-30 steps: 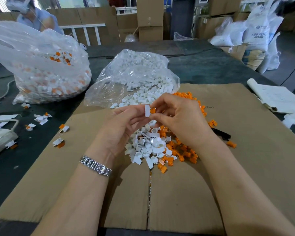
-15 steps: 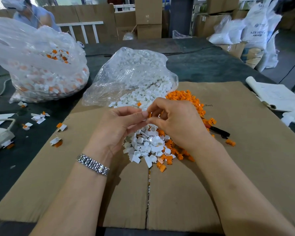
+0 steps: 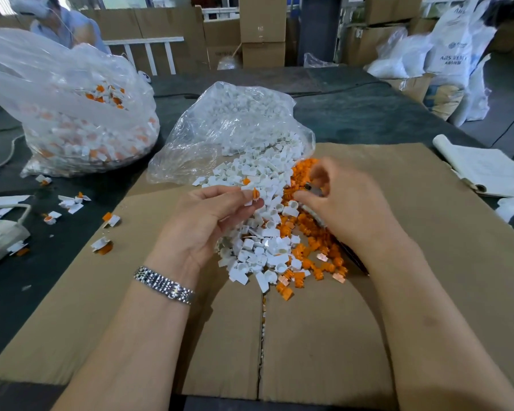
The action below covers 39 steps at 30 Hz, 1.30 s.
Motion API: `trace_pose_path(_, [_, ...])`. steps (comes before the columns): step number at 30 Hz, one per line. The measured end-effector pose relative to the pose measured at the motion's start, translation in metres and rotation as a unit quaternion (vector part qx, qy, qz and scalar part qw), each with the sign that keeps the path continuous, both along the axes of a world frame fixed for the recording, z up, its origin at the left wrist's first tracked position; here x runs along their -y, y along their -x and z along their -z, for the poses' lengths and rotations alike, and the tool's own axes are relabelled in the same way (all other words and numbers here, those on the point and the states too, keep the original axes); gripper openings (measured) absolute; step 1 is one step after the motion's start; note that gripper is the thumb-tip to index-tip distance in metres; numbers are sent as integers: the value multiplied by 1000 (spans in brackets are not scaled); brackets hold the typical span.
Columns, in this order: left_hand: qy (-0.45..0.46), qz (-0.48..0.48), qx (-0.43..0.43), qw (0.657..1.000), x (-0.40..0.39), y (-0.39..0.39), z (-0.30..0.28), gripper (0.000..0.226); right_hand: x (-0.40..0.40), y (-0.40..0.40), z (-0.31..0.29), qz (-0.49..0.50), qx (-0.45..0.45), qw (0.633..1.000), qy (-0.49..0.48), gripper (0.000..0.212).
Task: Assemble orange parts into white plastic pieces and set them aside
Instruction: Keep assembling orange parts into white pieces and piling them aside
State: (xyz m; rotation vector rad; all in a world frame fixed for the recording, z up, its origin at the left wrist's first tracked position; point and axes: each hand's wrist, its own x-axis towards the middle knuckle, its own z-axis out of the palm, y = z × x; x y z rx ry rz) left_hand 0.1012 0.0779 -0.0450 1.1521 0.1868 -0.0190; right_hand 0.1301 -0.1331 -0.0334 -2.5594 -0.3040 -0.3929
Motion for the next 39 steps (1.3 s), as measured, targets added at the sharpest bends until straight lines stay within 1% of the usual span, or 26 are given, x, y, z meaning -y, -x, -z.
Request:
trace_pose_path(2, [37,5,-5,999,0,1,-1,26,13,-3,3,77,-78,991,80,48])
trace_pose_path(4, [51,1,-10,999,1,1,-2,32,16,-3,6,92,-155,976,125,49])
trace_pose_path(5, [49,1,-12,999,1,1,-3,35,15,-2,7,88,-169,973,132,48])
trace_pose_path(11, [14,-3,-14,1000,2,2,-4,34,9,4,1,63,-133,978,146,38])
trace_pose_path(14, [9,-2,-13,1000,2,2,-4,19,8,7,-10,61,-118,986,105,35])
trace_pose_path(16, [12,-8,-11,1000,3,2,-3,10,7,9,-23,41,-122,991,41,39])
trace_pose_path(17, [15,-10,-7,1000,3,2,-3,9,6,11,-30,23,-136,990,6,39])
trace_pose_path(19, [25,-17,6,1000,3,2,-4,15,2,15,-42,-28,-200,979,-37,32])
trace_pose_path(21, [32,-24,25,999,5,4,-6,31,-4,20,-48,-80,-270,958,-43,28])
trace_pose_path(23, [25,-29,39,999,6,5,-8,44,-14,22,-49,-110,-300,946,-45,31])
trace_pose_path(25, [12,-33,42,998,7,6,-9,48,-22,25,-49,-124,-317,938,-67,29])
trace_pose_path(26, [9,-36,42,998,7,7,-9,46,-26,27,-48,-132,-325,932,-87,27])
trace_pose_path(28, [4,-42,40,998,7,7,-9,38,-32,30,-46,-141,-327,927,-114,22])
trace_pose_path(32, [-20,-44,46,998,6,7,-8,17,-38,33,-39,-156,-309,932,-106,32])
trace_pose_path(34, [-32,-45,50,997,6,6,-7,10,-40,34,-35,-156,-306,932,-116,34])
trace_pose_path(36, [-40,-50,54,996,6,6,-7,8,-43,37,-32,-150,-298,934,-129,38])
trace_pose_path(39, [-48,-57,52,996,5,7,-7,10,-52,41,-25,-117,-247,957,-100,55])
